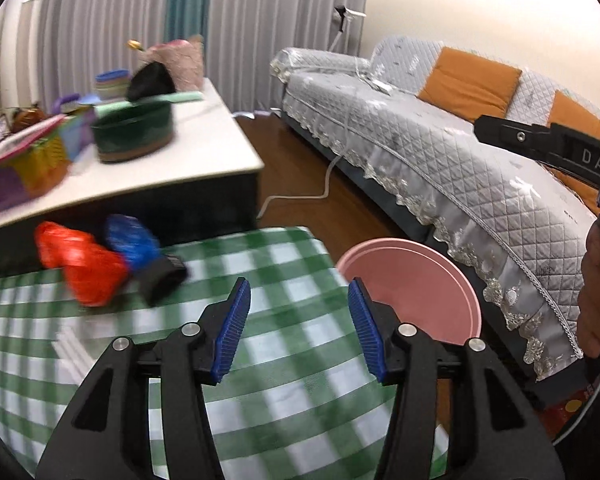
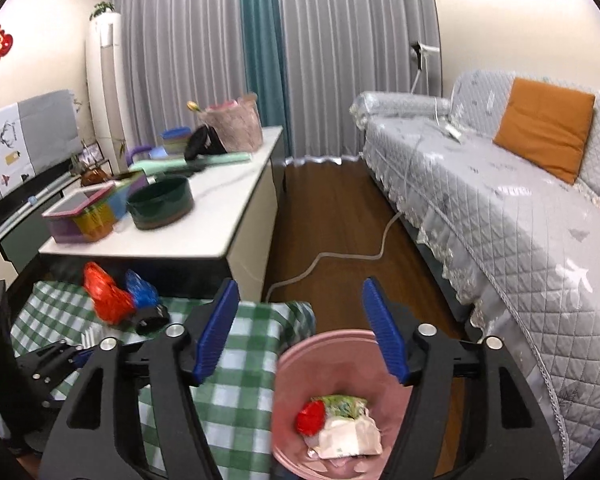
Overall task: Collect trash
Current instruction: 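Move both open tools back toward clear straw pack and black strap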
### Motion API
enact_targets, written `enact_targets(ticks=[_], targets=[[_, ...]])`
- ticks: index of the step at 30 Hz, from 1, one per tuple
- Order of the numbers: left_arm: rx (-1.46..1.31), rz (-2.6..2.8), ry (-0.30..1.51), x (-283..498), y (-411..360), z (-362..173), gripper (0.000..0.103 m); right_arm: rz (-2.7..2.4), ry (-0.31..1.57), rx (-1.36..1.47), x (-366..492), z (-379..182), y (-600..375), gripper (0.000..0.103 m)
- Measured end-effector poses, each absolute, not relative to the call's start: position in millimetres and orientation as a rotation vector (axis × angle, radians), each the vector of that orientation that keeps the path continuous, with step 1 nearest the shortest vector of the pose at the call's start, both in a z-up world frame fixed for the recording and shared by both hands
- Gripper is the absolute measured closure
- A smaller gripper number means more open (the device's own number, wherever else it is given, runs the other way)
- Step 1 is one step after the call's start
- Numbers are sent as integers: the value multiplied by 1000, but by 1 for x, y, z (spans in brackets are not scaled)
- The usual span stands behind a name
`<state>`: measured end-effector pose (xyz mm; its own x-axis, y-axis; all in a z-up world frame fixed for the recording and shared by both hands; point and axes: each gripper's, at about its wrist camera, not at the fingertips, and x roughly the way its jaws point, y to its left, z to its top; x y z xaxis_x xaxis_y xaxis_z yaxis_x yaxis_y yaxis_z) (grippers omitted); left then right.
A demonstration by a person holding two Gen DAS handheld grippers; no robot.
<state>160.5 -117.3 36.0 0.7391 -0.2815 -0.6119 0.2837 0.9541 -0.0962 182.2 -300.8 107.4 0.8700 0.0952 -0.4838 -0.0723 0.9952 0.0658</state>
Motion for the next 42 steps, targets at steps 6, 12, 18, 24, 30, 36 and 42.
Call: enact_targets(ticks=[6, 12, 18, 24, 30, 36, 42], targets=[[2, -240, 618, 141, -64, 63, 34, 89, 432, 47, 166, 124, -271, 28], [3, -173, 541, 129, -21, 77, 31, 85, 396, 64, 157, 130, -250, 28], [-40, -63, 530, 126, 18, 57, 31, 114, 456, 78, 163, 120, -238, 30], [-129, 31, 583, 136, 64, 30, 34, 157, 503, 45, 171, 98, -218, 33], [-197, 63, 651, 144, 94, 3, 44, 189, 533, 76, 187, 78, -206, 45], [-236, 48, 727, 160, 94, -23, 44, 234, 591, 112, 209, 55, -196, 52], [-255, 61, 817, 181, 83, -52, 37, 265, 620, 100, 222, 41, -184, 52]])
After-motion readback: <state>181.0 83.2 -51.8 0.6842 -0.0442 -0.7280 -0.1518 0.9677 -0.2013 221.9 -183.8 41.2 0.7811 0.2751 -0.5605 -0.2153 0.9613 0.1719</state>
